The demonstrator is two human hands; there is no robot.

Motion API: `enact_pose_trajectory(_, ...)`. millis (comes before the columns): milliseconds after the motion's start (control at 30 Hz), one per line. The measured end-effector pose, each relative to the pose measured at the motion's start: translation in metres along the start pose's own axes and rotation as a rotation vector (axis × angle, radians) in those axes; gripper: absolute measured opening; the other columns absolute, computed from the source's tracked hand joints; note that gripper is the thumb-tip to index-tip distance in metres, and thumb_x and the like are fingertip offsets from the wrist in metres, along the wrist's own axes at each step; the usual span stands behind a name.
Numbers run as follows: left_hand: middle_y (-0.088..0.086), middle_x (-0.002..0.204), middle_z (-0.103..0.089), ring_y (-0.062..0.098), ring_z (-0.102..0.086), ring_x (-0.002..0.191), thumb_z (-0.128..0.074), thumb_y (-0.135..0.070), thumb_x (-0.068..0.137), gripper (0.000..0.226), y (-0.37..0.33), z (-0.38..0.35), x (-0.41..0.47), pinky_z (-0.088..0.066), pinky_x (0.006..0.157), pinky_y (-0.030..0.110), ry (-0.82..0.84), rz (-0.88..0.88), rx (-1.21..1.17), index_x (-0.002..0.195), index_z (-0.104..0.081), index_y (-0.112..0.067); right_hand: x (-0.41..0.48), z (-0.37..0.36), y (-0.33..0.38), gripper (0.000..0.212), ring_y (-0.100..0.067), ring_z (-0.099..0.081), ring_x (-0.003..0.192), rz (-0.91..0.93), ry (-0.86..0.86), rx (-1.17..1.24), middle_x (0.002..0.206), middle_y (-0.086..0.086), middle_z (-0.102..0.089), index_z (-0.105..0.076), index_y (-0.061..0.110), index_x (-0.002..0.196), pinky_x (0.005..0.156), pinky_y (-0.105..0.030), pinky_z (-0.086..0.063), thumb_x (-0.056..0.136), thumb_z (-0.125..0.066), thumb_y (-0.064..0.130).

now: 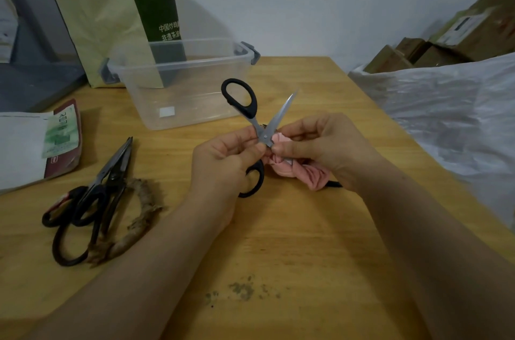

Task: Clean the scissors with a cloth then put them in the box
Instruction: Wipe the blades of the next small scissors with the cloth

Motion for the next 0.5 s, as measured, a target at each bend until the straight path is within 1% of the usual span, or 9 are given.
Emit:
enact_pose_trajectory(67,0.003,0.085,-0.075,0.017,-0.071,0.079,-0.064,0.007,0.080,0.025,-0.0011,-0.0006,0.0000,-0.058,0.073,0.023,0.015,-0.010,0.010,0.089,-0.069,-0.017,-0.0014,0.0006,0.0002,0.019,-0.016,-0.071,0.068,-0.025,0.014,0.031,0.077,-0.009,-0.073,-0.070,0.005,0.083,0.060,-0.020,-0.056,0.066,-0.078,0.003)
enact_pose_trajectory(133,0.004,0.088,-0.075,0.016,-0.071,0.081,-0.065,0.006,0.079,0.024,-0.0013,0.0011,0.0018,-0.058,0.072,0.022,0.015,-0.010,0.024,0.093,-0.070,-0.014,-0.0024,-0.0017,-0.0015,0.024,-0.021,-0.071,0.069,-0.063,0.063,0.139,0.079,-0.014,-0.072,-0.070,-0.002,0.088,0.061,-0.024,-0.058,0.067,-0.076,0.009)
enact_pose_trajectory(200,0.008,0.093,-0.074,0.019,-0.070,0.085,-0.065,0.006,0.079,0.027,-0.0018,0.0025,0.0031,-0.057,0.075,0.024,0.016,-0.015,0.036,0.102,-0.070,-0.007,-0.0024,-0.0013,-0.0036,0.026,-0.026,-0.070,0.076,-0.114,0.086,0.247,0.084,-0.019,-0.072,-0.068,-0.007,0.090,0.071,-0.032,-0.060,0.073,-0.071,0.011)
enact_pose_trajectory(233,0.010,0.095,-0.074,0.021,-0.070,0.088,-0.065,0.007,0.079,0.028,-0.0017,0.0025,0.0032,-0.057,0.077,0.025,0.022,-0.014,0.033,0.104,-0.069,-0.004,-0.0020,0.0009,-0.0043,0.023,-0.028,-0.069,0.079,-0.128,0.084,0.250,0.087,-0.021,-0.071,-0.067,-0.009,0.091,0.076,-0.034,-0.058,0.075,-0.069,0.008)
enact_pose_trajectory(267,0.011,0.096,-0.073,0.021,-0.070,0.088,-0.064,0.007,0.079,0.029,-0.0014,0.0022,0.0029,-0.057,0.078,0.026,0.028,-0.012,0.029,0.105,-0.069,-0.003,-0.0022,0.0018,-0.0042,0.022,-0.028,-0.068,0.080,-0.132,0.090,0.238,0.090,-0.022,-0.071,-0.067,-0.008,0.091,0.078,-0.035,-0.057,0.073,-0.069,0.005)
enact_pose_trajectory(367,0.011,0.095,-0.074,0.020,-0.070,0.085,-0.065,0.006,0.078,0.029,-0.0011,0.0001,0.0017,-0.057,0.073,0.024,0.049,-0.011,0.021,0.105,-0.069,-0.002,-0.0029,0.0018,-0.0028,0.027,-0.026,-0.069,0.077,-0.107,0.106,0.183,0.087,-0.020,-0.072,-0.068,-0.003,0.084,0.072,-0.032,-0.060,0.059,-0.073,0.004)
enact_pose_trajectory(433,0.010,0.092,-0.074,0.018,-0.070,0.081,-0.065,0.007,0.077,0.027,-0.0010,0.0001,0.0025,-0.057,0.069,0.022,0.048,-0.008,0.017,0.102,-0.070,-0.004,-0.0017,0.0034,-0.0017,0.026,-0.027,-0.069,0.079,-0.069,0.068,0.085,0.086,-0.019,-0.072,-0.068,0.002,0.084,0.074,-0.034,-0.058,0.059,-0.077,0.004)
enact_pose_trajectory(500,0.010,0.091,-0.074,0.016,-0.069,0.080,-0.065,0.007,0.078,0.025,-0.0007,0.0006,0.0032,-0.057,0.069,0.022,0.042,-0.003,0.019,0.098,-0.070,-0.007,-0.0003,0.0038,0.0002,0.029,-0.023,-0.071,0.079,-0.031,0.028,0.002,0.086,-0.017,-0.073,-0.069,0.005,0.093,0.074,-0.030,-0.058,0.066,-0.078,0.002)
Point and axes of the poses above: each hand's wrist, its own x-axis towards the middle knuckle, its own z-axis out of the back of the hand, y = z × x, the point moved 8 cm from there along x, towards the middle knuckle
